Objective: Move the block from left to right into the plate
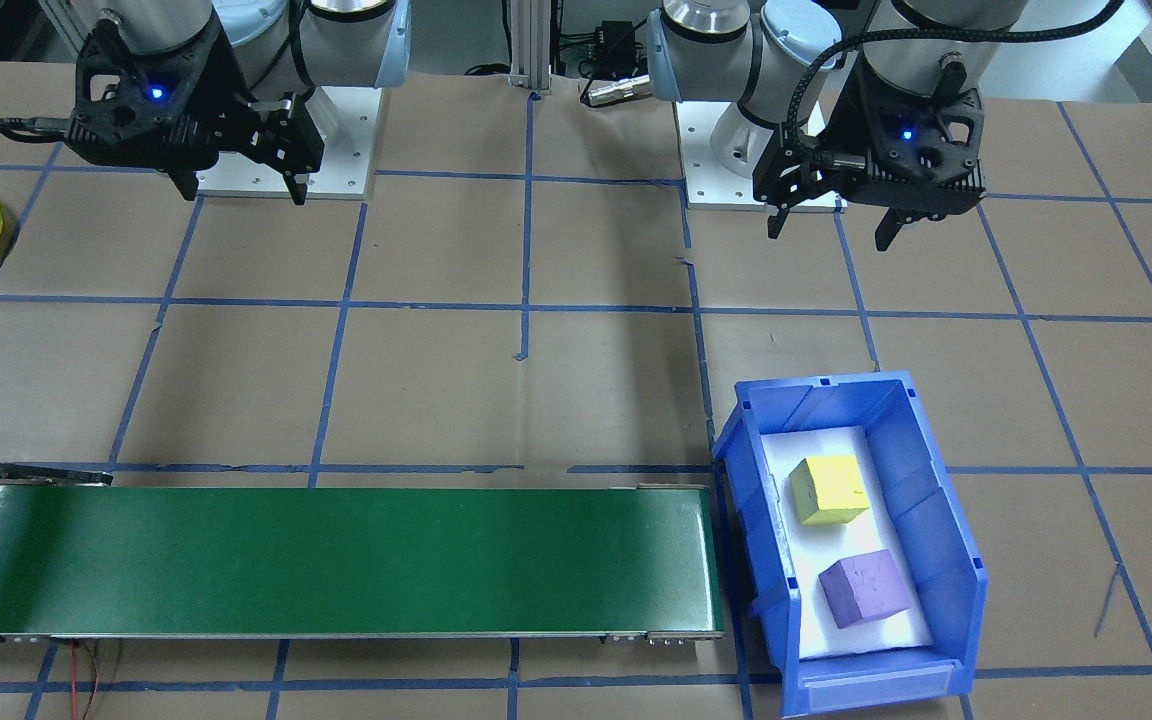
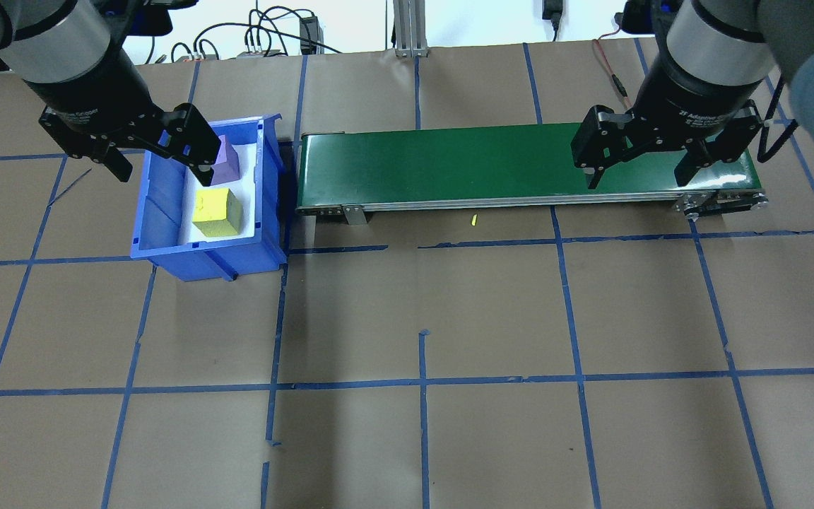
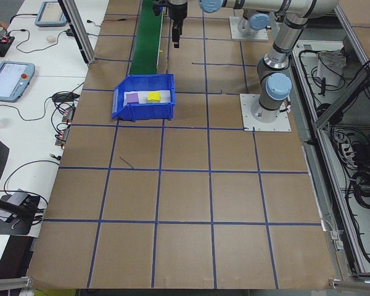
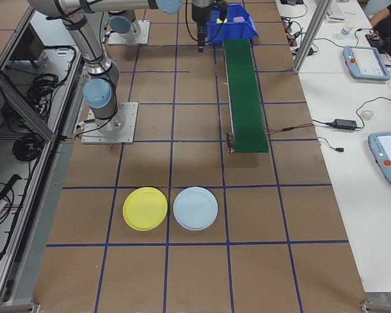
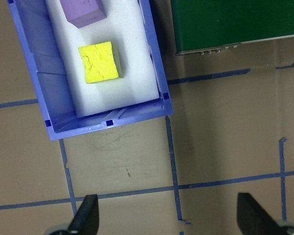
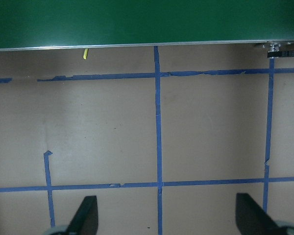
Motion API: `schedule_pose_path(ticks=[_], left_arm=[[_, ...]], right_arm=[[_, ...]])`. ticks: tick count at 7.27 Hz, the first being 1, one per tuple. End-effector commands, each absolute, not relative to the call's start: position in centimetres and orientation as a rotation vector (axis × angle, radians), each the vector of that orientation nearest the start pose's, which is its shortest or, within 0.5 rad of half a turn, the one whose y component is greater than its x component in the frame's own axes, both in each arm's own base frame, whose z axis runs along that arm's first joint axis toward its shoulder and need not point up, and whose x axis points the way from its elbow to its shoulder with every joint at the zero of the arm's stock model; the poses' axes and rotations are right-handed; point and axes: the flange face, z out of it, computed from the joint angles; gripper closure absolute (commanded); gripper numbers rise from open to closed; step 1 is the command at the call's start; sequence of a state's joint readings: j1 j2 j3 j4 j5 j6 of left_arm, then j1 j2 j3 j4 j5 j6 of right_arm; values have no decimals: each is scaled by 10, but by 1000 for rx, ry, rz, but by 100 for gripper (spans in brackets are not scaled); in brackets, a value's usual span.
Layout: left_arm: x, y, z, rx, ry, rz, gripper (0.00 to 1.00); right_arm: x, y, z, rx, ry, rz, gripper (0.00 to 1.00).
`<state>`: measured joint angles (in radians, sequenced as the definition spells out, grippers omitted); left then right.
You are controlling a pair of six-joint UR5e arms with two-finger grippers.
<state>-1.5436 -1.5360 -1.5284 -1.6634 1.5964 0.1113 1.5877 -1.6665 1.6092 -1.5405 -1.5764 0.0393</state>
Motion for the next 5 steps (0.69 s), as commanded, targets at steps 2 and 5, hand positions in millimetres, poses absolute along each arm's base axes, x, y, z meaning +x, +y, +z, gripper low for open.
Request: schedule_pose_path(ticks=[2,5], left_arm=[[-116,-477,515,84,3099,46,0],[-109,-491,504,55,3112,5,0]], right_arm=[[140,-451,513,36,3147,-63,0],[140,-451,510,39,3146,-56,0]])
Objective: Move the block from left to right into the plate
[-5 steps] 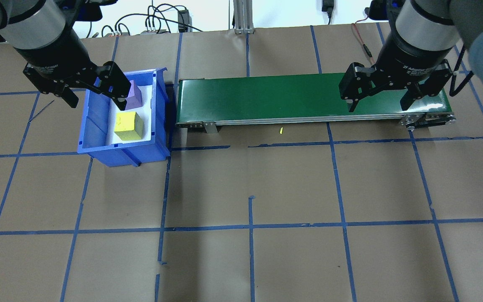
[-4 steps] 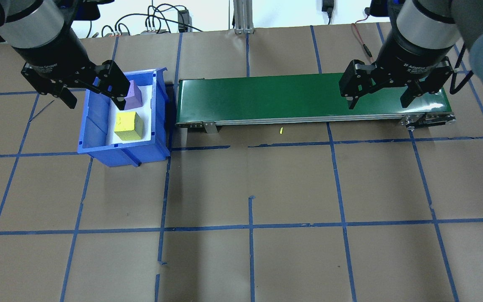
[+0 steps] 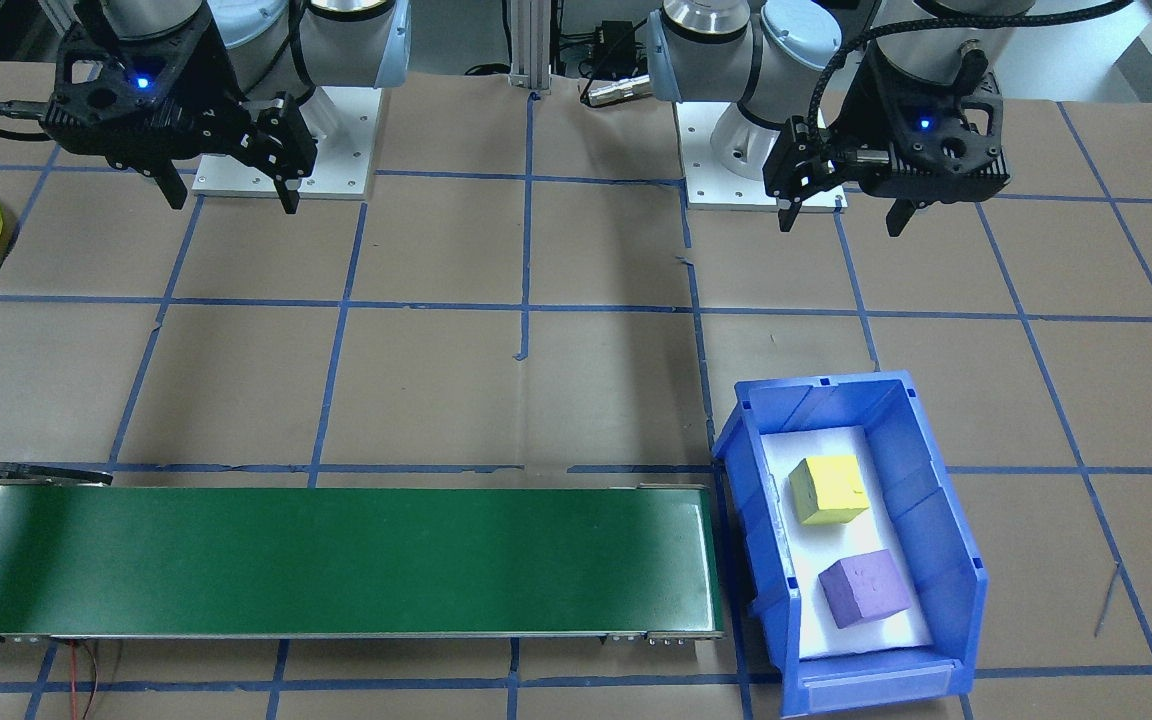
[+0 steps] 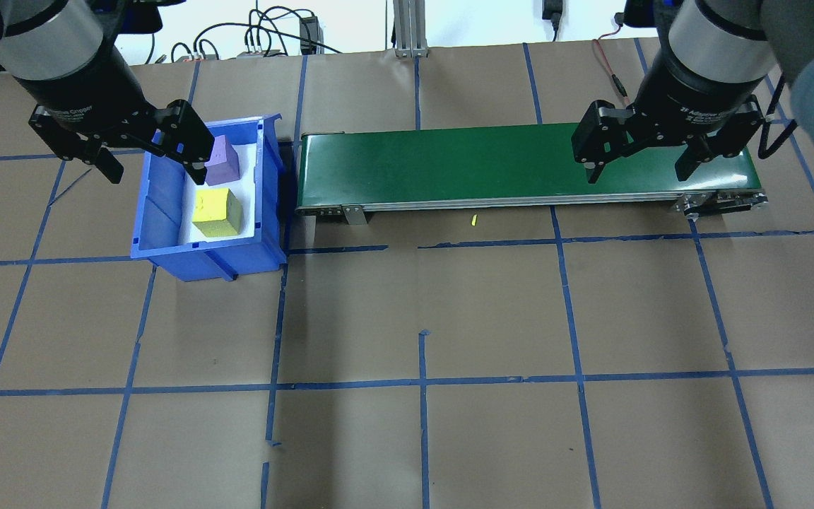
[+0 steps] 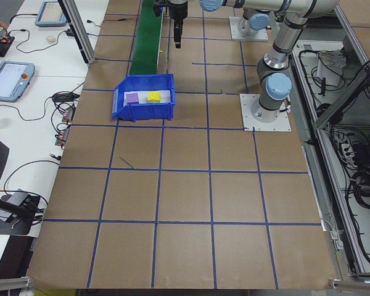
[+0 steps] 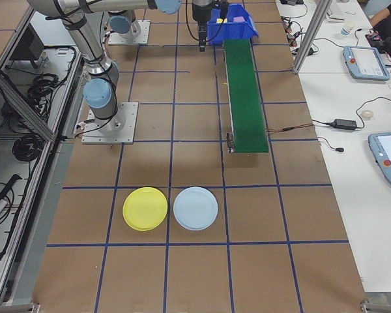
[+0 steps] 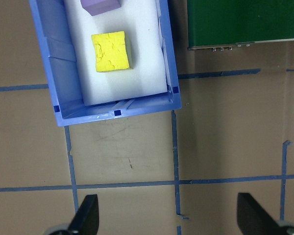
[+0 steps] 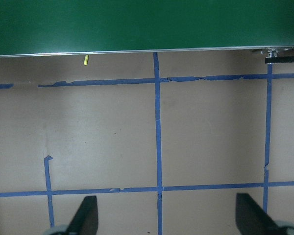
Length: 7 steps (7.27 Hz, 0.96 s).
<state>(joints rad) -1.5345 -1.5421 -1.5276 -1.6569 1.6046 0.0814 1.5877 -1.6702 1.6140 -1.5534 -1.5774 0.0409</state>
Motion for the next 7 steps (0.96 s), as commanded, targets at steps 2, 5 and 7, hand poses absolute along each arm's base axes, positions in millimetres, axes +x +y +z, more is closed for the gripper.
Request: schedule_pose_path(ticks=[2,5,7], left_arm=[[-96,-554,445,48,3112,39,0],[-37,-615,340,-29,3145,101,0],[-35,-626,304,10,3140,107,0]], right_arm=[[140,-450,510,39,3146,-56,0],[140,-450,509,41,3146,-56,0],[140,-450,509,39,3146,-56,0]])
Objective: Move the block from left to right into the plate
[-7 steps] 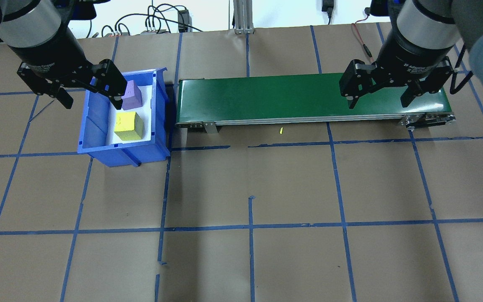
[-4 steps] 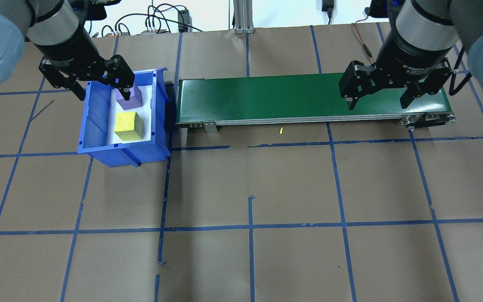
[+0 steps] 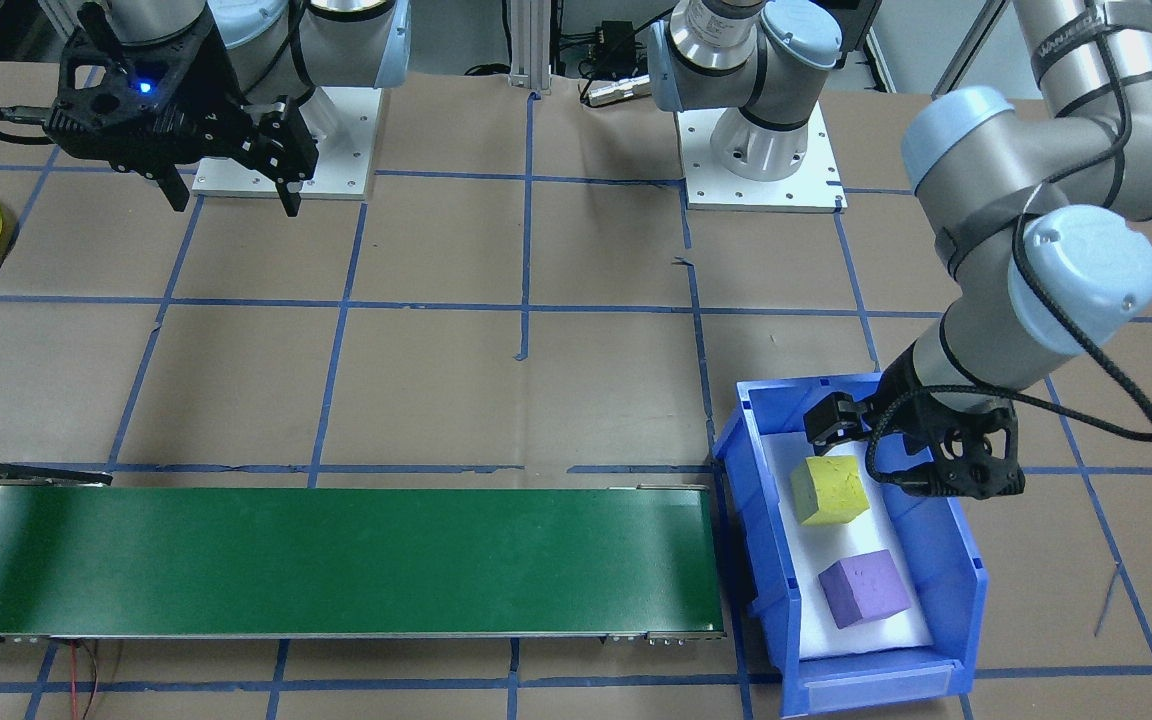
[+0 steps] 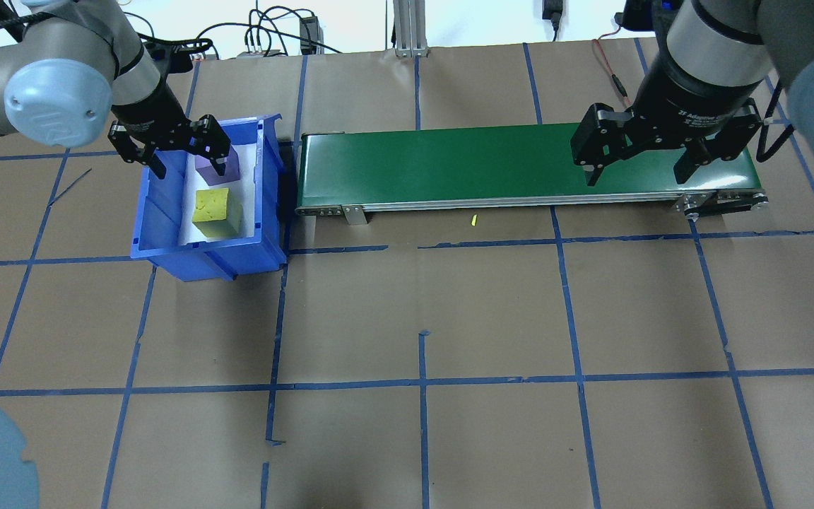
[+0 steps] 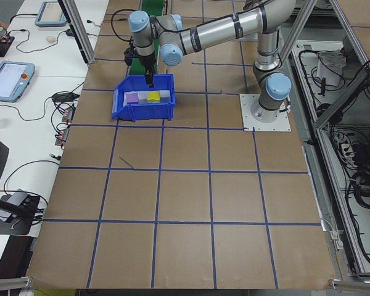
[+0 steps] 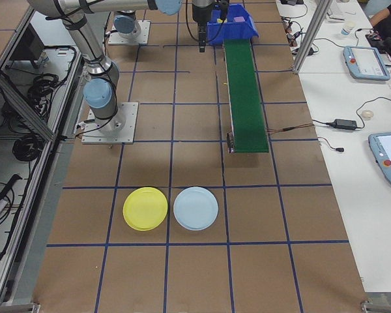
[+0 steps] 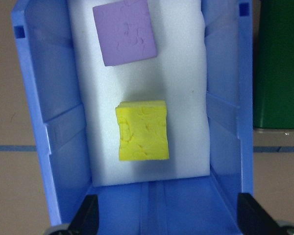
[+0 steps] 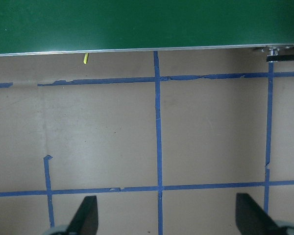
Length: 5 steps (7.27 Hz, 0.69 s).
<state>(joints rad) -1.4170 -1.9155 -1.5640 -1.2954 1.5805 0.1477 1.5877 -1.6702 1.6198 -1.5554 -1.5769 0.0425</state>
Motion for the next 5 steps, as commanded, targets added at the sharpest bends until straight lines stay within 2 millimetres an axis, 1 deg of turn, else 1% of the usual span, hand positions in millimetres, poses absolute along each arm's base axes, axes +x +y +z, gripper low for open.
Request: schedule_pose_path(ticks=[1,2,4,5], left_arm=[[-35,-621,281,5,3145,113,0],[-33,-622,260,10,3142,69,0],[-32,-631,219,7,3144,75,0],[-32,-632,217,19,3147,77,19]], right_arm=[[140,-450,510,39,3146,-58,0],[140,-450,510,39,3147,-56,0],[140,-450,510,39,3146,-56,0],[140,-450,510,39,3147,-56,0]])
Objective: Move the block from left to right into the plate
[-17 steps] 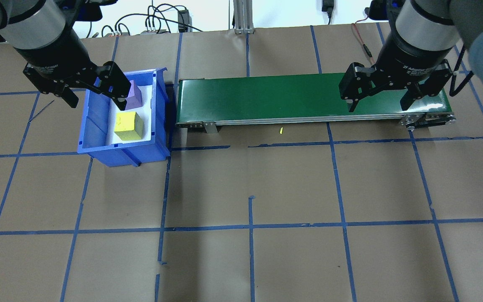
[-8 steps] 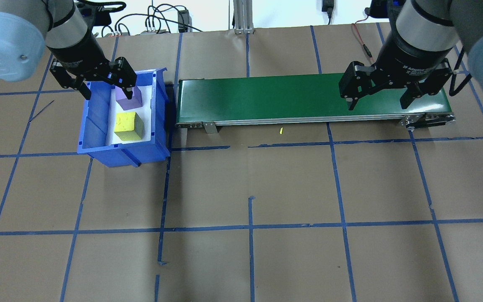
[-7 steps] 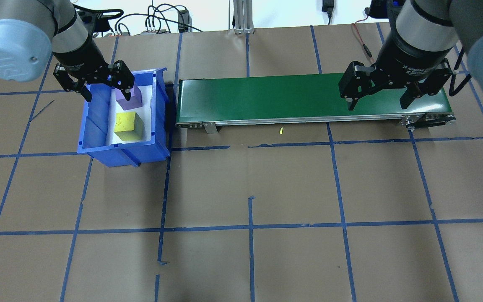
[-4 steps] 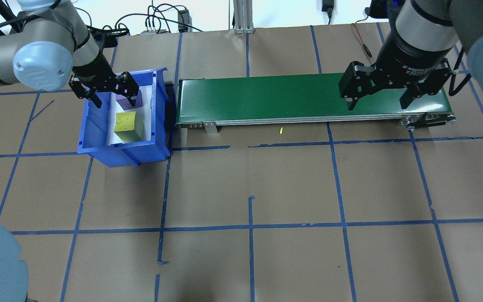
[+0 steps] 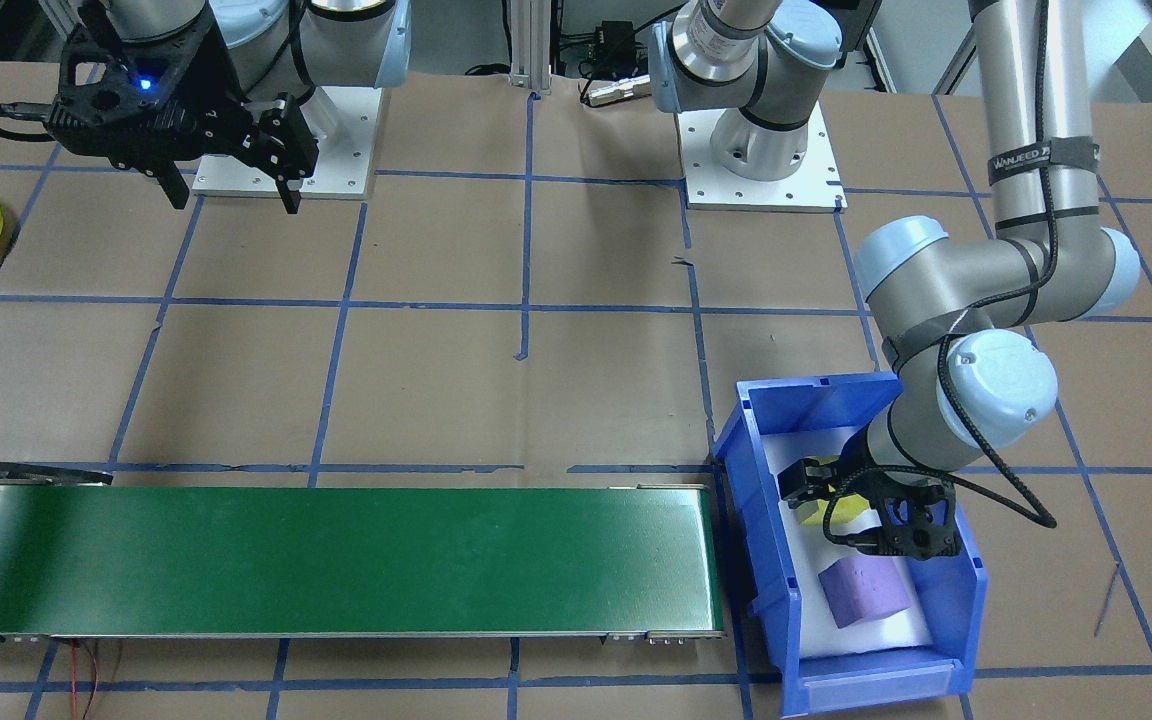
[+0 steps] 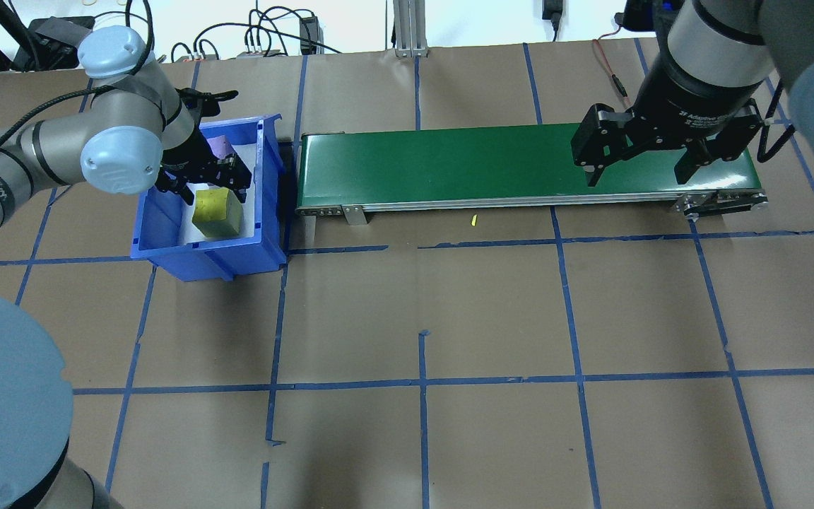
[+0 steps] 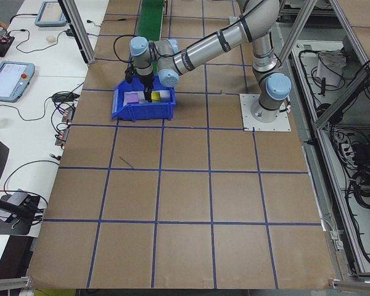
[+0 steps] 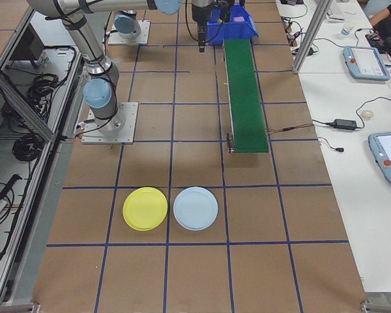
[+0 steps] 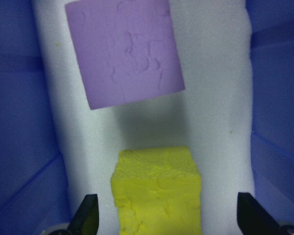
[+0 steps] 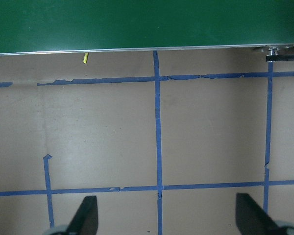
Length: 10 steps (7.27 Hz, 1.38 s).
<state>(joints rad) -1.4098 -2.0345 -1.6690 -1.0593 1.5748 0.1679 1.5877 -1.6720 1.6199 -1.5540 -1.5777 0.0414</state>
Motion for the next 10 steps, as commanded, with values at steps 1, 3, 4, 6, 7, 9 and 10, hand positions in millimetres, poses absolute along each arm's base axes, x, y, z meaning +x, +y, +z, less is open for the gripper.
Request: schedule_pose_path(ticks=[1,3,4,6,7,9,10], left_arm=[[-32,-635,223,67,3145,67,59],[-30,-635,250,44,3131,54,60],[-29,-641,288,22,3129,59,60],[-30,-655,354,-7,3131,22,60],[-32,-663,380,-5,3126,-34,59],[-99,-661,401,54,3120,-82,59],[-134,-664,393,2,3129,-122,59]], right_arm=[[140,-450,510,39,3147,-56,0],[140,-450,509,39,3146,-53,0],[139,-450,509,39,3148,-56,0],[140,-450,509,36,3148,-56,0],[140,-450,509,39,3147,-56,0],[140,-450,509,41,3147,-56,0],[140,-450,509,41,3147,-56,0]])
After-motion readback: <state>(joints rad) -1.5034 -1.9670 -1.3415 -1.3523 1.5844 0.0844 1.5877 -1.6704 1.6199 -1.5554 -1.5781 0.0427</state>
